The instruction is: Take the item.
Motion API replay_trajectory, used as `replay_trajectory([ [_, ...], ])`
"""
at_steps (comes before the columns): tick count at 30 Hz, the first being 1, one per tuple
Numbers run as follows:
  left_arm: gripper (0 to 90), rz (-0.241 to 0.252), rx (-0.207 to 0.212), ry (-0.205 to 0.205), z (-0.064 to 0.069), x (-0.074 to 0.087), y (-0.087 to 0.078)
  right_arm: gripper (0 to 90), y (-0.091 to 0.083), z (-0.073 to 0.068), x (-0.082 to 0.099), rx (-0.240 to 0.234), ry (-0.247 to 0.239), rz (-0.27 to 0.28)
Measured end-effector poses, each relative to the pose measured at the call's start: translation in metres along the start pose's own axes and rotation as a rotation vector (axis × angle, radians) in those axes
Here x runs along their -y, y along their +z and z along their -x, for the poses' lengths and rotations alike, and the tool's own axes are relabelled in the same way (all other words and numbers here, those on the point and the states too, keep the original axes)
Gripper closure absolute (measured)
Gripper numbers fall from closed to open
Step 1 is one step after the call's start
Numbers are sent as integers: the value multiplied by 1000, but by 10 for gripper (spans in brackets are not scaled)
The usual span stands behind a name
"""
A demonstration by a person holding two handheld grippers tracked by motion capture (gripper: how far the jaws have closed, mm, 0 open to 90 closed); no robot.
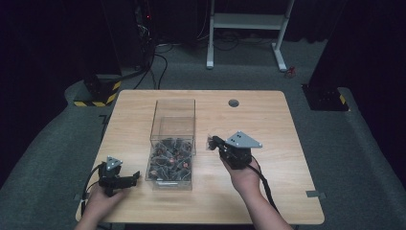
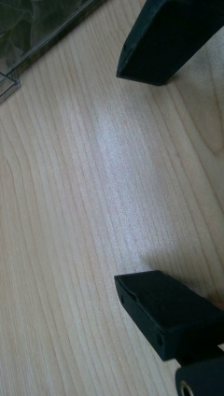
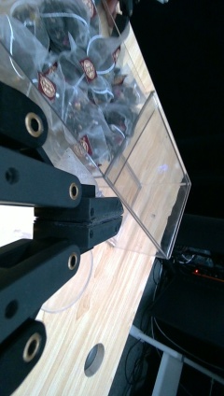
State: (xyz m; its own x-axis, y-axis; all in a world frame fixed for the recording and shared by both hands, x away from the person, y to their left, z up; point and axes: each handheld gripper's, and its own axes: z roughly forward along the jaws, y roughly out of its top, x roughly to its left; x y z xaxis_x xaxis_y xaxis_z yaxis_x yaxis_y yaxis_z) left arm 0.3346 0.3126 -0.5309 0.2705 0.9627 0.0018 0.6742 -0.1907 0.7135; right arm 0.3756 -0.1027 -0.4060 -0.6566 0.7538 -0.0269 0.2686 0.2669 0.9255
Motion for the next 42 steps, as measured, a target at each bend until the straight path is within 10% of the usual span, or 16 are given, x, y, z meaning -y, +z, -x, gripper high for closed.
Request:
replay_trajectory([
  [42,35,0,0,0,0,0,0,900,47,42,6,113,44,-118],
])
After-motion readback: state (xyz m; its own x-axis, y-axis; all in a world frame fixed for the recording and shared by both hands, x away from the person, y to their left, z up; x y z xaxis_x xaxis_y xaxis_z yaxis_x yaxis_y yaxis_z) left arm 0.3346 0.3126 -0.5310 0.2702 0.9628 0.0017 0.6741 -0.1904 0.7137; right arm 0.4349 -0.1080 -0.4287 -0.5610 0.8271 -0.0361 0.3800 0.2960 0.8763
